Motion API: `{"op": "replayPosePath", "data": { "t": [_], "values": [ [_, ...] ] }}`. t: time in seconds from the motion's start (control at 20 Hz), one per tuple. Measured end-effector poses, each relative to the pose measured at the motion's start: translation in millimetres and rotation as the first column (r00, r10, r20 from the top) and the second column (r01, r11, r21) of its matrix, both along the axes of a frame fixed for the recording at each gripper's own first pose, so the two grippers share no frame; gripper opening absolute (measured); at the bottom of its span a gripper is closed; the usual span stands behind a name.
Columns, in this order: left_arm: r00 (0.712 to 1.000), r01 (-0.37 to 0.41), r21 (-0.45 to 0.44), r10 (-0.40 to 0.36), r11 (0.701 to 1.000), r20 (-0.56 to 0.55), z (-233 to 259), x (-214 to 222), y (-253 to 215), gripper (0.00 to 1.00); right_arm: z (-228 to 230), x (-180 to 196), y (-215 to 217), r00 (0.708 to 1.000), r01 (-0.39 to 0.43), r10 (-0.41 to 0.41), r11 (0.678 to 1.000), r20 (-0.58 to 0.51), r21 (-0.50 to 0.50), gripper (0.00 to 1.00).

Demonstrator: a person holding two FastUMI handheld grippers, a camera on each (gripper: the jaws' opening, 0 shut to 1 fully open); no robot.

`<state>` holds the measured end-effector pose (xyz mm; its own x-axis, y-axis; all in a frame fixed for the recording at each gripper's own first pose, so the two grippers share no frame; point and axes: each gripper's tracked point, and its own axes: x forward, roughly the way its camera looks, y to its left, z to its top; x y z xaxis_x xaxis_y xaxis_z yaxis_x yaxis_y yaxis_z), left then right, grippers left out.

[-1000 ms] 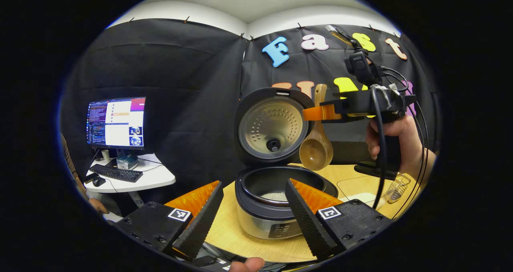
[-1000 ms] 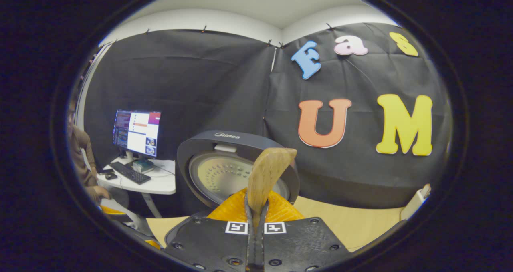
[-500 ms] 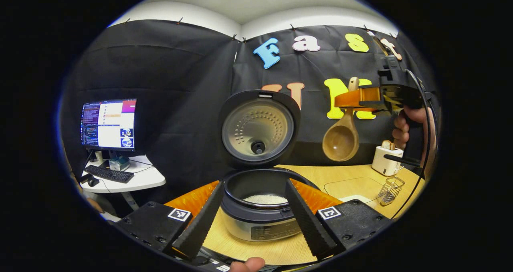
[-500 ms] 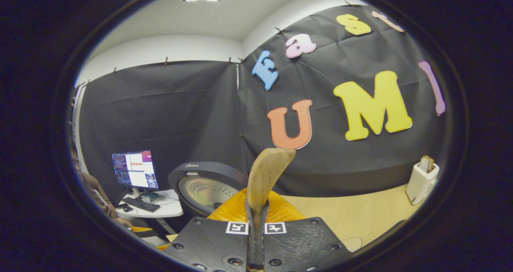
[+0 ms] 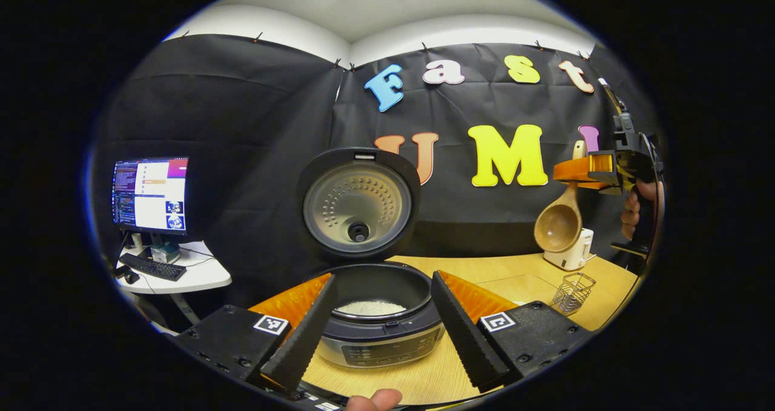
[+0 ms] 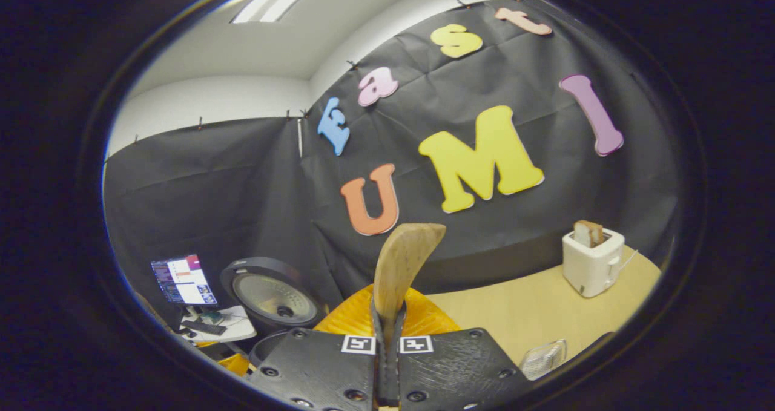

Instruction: Close the left gripper, press the button to open the rice cooker; take a wooden spoon from the chopstick holder with the right hand, scoop a spoonful of rice and pour it into the rice cooker, then put the wooden spoon back into the chopstick holder.

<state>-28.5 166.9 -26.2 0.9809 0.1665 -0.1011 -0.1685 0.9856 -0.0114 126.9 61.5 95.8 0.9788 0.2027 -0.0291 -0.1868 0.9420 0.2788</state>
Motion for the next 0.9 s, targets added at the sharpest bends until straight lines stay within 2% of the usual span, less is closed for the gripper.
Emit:
{"op": "replayPosePath", "data": {
  "t": [0.3,0.35,0.4,0.55,0.8,0.85,0.9],
  "values": [
    [1.0,0.02,0.017,-0.02,1.0,0.007,1.8,4.9,-15.8,0.99,-5.9,-23.7,-88.7,0.983,0.183,-0.182,0.983,0.029,-0.019,0.0],
    [1.0,0.024,0.02,-0.024,1.0,0.004,1.2,6.9,-17.9,0.94,-10.3,-25.7,-98.2,0.978,0.205,-0.205,0.978,0.03,-0.025,0.0],
    [0.999,0.032,0.02,-0.032,0.999,0.001,0.5,7.9,-21.6,0.99,-16.6,-28.2,-104.8,0.975,0.222,-0.221,0.975,0.027,-0.033,0.0],
    [0.998,0.062,0.009,-0.062,0.998,0.004,3.6,9.0,-34.0,0.99,-32.1,-27.3,-125.8,0.963,0.268,-0.268,0.963,0.01,-0.04,0.0],
    [0.998,0.067,-0.006,-0.067,0.998,0.022,10.3,6.0,-32.9,0.99,-73.3,-15.2,-145.2,0.945,0.324,-0.325,0.944,-0.015,-0.061,0.0],
    [0.998,0.063,-0.009,-0.063,0.998,0.023,10.7,5.8,-31.1,0.94,-81.7,-10.9,-149.2,0.941,0.337,-0.339,0.939,-0.018,-0.069,0.0],
    [0.998,0.06,-0.011,-0.06,0.998,0.023,11.0,4.9,-29.7,0.99,-91.5,-6.6,-152.5,0.936,0.348,-0.351,0.934,-0.026,-0.077,0.0]
  ]
}}
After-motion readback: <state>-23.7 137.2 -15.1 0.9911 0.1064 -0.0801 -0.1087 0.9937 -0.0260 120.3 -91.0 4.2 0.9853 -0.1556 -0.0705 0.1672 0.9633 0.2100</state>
